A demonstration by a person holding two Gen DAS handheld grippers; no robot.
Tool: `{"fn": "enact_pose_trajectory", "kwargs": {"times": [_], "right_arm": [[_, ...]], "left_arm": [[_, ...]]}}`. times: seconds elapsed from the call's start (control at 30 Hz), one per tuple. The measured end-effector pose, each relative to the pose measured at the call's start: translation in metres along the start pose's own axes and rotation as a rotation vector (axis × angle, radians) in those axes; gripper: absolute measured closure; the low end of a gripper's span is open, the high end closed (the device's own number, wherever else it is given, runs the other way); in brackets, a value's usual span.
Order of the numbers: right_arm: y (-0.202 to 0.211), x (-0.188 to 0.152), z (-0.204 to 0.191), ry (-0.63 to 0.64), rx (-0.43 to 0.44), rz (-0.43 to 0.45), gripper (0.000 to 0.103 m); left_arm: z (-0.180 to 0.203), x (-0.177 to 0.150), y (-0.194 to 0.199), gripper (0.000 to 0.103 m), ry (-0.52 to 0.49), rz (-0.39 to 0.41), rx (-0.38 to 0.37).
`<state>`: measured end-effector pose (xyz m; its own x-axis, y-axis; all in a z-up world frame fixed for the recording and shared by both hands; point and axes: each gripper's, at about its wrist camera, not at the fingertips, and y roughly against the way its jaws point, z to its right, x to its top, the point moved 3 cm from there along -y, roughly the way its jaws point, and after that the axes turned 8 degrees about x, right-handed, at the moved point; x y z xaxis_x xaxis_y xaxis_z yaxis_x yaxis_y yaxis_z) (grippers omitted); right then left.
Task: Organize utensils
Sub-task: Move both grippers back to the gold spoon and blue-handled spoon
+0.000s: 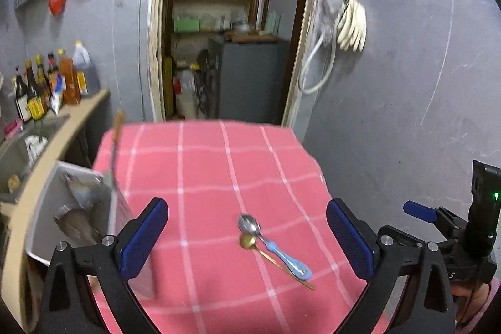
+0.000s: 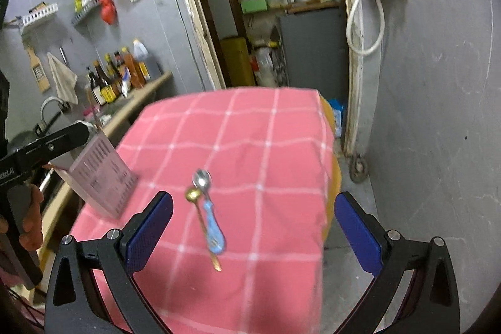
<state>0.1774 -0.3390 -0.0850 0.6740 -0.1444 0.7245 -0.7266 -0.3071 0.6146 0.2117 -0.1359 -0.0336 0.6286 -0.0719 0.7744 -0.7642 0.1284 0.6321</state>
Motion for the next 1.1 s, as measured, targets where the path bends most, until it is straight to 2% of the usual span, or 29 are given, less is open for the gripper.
{"fn": "enact_pose_trajectory", "kwargs": {"times": [0.17, 0.23, 0.33, 0.4, 0.5, 0.7, 0.87, 1.1], "right_arm": [[-0.018, -0.011, 0.014, -0.006, 0.020, -0.060, 0.002], [-0.024, -0.015, 0.017, -0.006, 0.034, -0.076, 0.002], [-0.036, -0.019, 0.018, -0.001, 0.053, -0.100, 0.007], [-0.044, -0.023, 0.018, -0.003, 0.072, -0.117, 0.013], [-0.061, -0.024, 0.013, 0.004, 0.108, -0.141, 0.024], [-0.097, -0.029, -0.007, 0.056, 0.166, -0.204, 0.045], [-0.127, -0.030, -0.023, 0.108, 0.189, -0.265, 0.058], [-0.152, -0.030, -0.037, 0.172, 0.206, -0.320, 0.060]], "left_arm": [[0.007, -0.019, -0.033, 0.002, 0.025, -0.113, -0.004], [0.009, -0.028, -0.046, 0.008, 0.041, -0.153, -0.021], [0.009, -0.043, -0.070, 0.023, 0.075, -0.237, -0.031], [0.005, -0.052, -0.085, 0.032, 0.108, -0.290, -0.029], [-0.004, -0.061, -0.102, 0.040, 0.165, -0.339, -0.025], [-0.016, -0.074, -0.128, 0.062, 0.228, -0.419, -0.050], [-0.020, -0.077, -0.142, 0.067, 0.258, -0.447, -0.069], [-0.023, -0.077, -0.148, 0.072, 0.276, -0.471, -0.078]]}}
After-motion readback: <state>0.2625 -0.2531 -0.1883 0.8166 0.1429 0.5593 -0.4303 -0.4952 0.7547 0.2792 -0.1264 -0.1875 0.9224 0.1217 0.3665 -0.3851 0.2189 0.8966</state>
